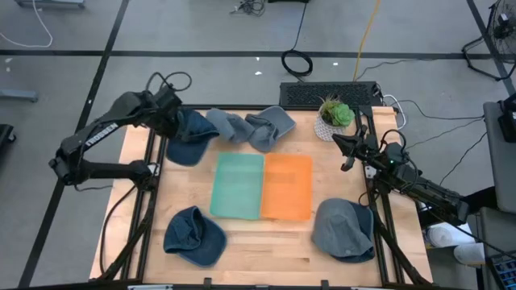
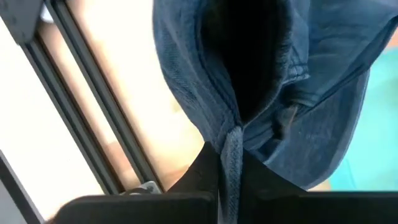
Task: Pick & Place hat
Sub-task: Put the top blue cap into the orange bin
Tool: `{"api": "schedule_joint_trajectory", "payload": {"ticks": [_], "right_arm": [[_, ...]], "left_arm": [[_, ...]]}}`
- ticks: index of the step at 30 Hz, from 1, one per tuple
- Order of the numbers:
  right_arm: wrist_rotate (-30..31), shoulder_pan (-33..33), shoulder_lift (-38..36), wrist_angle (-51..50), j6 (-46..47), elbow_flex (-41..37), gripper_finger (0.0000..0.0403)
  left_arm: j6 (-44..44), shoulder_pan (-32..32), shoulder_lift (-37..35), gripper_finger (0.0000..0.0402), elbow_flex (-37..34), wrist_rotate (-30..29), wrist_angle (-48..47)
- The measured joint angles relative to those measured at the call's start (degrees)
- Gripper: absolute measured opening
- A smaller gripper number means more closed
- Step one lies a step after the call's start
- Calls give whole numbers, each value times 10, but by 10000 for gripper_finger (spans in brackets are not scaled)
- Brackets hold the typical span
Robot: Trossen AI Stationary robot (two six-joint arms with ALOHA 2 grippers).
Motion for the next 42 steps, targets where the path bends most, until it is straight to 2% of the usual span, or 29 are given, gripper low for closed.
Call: {"api": "schedule_joint_trajectory", "payload": {"ticks": [6, 15, 24, 39, 42], "right_arm": [[0, 0, 0, 0, 0, 0, 16], [0, 0, 0, 0, 0, 0, 16], [0, 0, 0, 0, 0, 0, 16], [0, 0, 0, 0, 0, 0, 16], [0, 0, 0, 0, 30, 0, 16]], "left_arm": [[55, -1, 0, 13, 70, -5, -30], [126, -1, 0, 12, 157, -34, -14], [124, -1, 0, 12, 226, -29, 33], [95, -1, -10, 12, 243, 0, 213], [92, -1, -10, 12, 243, -6, 262]]}}
